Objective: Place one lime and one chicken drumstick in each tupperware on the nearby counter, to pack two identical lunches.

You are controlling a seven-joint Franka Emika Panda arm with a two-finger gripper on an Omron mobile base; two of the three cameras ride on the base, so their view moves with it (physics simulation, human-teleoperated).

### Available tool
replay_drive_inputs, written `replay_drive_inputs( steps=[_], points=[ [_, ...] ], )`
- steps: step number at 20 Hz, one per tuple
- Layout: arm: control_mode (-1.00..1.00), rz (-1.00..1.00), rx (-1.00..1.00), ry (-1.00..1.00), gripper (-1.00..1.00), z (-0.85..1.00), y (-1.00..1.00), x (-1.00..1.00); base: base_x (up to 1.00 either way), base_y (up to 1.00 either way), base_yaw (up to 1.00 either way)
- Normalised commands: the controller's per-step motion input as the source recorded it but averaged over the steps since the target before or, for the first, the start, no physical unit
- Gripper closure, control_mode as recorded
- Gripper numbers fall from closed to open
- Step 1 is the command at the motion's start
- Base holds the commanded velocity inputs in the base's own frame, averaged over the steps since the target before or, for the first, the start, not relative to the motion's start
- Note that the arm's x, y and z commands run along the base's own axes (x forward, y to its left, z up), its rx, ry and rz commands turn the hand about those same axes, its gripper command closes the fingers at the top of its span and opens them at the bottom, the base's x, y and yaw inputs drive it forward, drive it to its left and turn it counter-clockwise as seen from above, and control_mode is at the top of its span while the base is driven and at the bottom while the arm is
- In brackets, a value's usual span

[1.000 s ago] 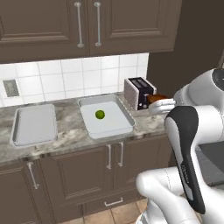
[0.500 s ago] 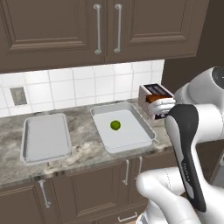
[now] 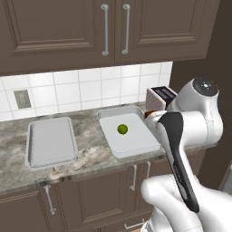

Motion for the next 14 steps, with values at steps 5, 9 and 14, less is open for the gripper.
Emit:
replay_drive_inputs(
  steps=[5,9,14],
  points=[
    [-1.00,-0.03,0.00,0.13,1.00,-0.62,-0.16,0.62,0.00,0.00,0.00],
    [-1.00,-0.03,0.00,0.12,1.00,-0.45,-0.26,0.56,0.00,0.00,0.00],
    [-1.00,-0.02,0.00,0.10,1.00,-0.37,-0.15,0.61,0.00,0.00,0.00]
  ],
)
